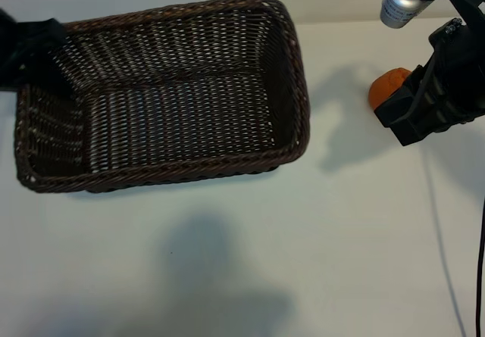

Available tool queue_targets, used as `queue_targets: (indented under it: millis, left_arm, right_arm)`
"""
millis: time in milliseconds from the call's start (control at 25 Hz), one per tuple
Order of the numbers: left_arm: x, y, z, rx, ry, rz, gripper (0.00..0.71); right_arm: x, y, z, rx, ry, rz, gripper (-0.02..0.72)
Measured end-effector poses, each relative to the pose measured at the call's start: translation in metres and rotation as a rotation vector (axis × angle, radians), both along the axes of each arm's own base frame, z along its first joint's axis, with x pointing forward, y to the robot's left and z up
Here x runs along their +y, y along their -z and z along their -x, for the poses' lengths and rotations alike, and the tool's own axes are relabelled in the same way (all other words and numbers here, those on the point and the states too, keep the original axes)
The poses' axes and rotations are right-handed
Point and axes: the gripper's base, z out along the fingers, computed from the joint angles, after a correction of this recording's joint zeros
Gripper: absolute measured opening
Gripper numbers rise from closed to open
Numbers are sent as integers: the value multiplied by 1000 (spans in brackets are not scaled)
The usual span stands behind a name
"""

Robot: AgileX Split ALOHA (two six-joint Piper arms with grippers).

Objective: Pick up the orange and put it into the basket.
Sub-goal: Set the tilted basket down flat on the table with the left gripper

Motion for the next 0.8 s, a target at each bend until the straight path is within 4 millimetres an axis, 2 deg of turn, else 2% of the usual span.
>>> queue_targets:
  millis: [240,480,800]
  left_arm:
    - [-22,28,-23,61,86,-41,177]
    - [-42,54,-38,125,126,-40,177]
    - [-46,68,-44,171,103,-41,177]
  right_arm:
    - [0,0,0,0,0,0,248]
    - [0,0,0,0,0,0,248]
    - [0,0,0,0,0,0,248]
